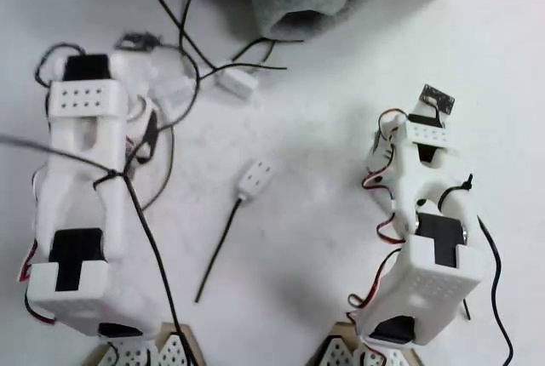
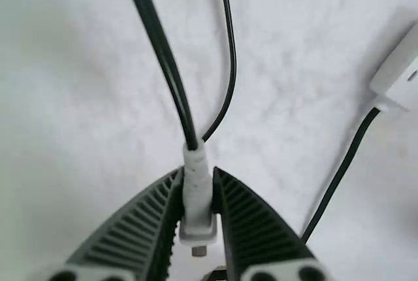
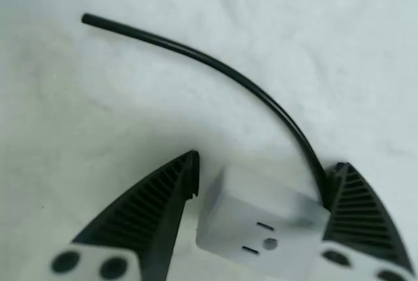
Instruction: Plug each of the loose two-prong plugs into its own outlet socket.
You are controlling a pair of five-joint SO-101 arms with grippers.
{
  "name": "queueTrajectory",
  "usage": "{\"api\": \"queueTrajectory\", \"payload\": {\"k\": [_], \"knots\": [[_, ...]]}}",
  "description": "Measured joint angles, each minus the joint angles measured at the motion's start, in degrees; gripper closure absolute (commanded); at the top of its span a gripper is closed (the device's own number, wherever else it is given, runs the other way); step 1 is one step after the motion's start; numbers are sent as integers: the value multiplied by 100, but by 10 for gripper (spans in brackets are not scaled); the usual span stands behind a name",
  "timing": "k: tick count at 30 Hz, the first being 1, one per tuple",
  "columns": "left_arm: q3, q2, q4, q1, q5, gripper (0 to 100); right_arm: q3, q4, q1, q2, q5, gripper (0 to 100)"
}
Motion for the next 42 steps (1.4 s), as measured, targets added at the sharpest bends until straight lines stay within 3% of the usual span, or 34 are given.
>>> {"api": "queueTrajectory", "payload": {"k": [8, 13, 19, 27, 42], "knots": [[-53, -1670, 79, 448, 325, 977, 0, 0, 0, 0, 0, 690], [993, -2743, -624, 651, 598, 976, 0, 0, 0, 0, 0, 690], [2804, -2910, -2382, 413, 1468, 976, 0, 0, 0, 0, 0, 690], [4862, -3244, -5442, 431, 2787, 976, 0, 0, 0, 0, 0, 690], [7376, -5020, -9196, 1837, 6075, 976, 0, 0, 0, 0, 0, 690]]}}
